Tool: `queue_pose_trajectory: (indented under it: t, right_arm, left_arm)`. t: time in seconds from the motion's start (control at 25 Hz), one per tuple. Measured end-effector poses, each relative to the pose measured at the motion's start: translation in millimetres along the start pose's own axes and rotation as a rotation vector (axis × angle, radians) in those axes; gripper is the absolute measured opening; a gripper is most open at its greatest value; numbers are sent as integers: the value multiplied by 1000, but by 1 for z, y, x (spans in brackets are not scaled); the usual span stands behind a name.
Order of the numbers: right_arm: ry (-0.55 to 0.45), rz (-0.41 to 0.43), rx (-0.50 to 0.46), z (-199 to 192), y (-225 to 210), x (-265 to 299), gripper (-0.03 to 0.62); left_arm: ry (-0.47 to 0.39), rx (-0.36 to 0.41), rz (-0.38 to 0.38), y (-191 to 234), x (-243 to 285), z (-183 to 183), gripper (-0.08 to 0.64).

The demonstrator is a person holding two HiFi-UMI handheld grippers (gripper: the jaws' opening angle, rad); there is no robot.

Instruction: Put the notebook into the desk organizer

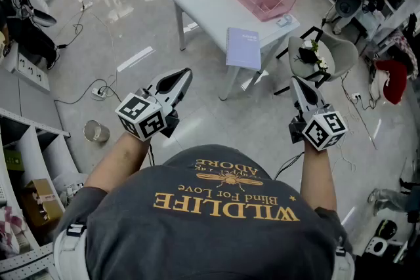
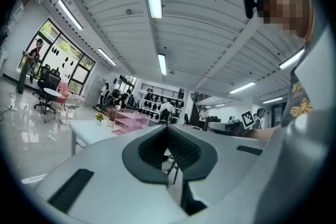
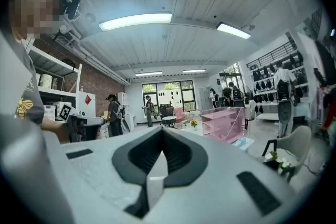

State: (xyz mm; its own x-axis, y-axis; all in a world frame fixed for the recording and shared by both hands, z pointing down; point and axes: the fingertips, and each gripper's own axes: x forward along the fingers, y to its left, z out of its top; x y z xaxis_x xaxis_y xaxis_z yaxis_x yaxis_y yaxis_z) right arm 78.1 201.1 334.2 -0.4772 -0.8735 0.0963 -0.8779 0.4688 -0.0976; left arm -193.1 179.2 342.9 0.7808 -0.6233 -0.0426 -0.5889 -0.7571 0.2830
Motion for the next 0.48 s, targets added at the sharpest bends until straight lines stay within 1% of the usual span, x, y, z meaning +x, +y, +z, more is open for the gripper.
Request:
queue_pose_trajectory:
  t: [0.2,0.48]
  right_arm:
    - [-3,9,-9,3,2,-4,-2]
    - [-7,6,-25,5,2,-5,-2]
  left_arm:
    - [-7,17,-9,-4,0,2,-3]
    - [-7,18,-6,-6,0,2,-3]
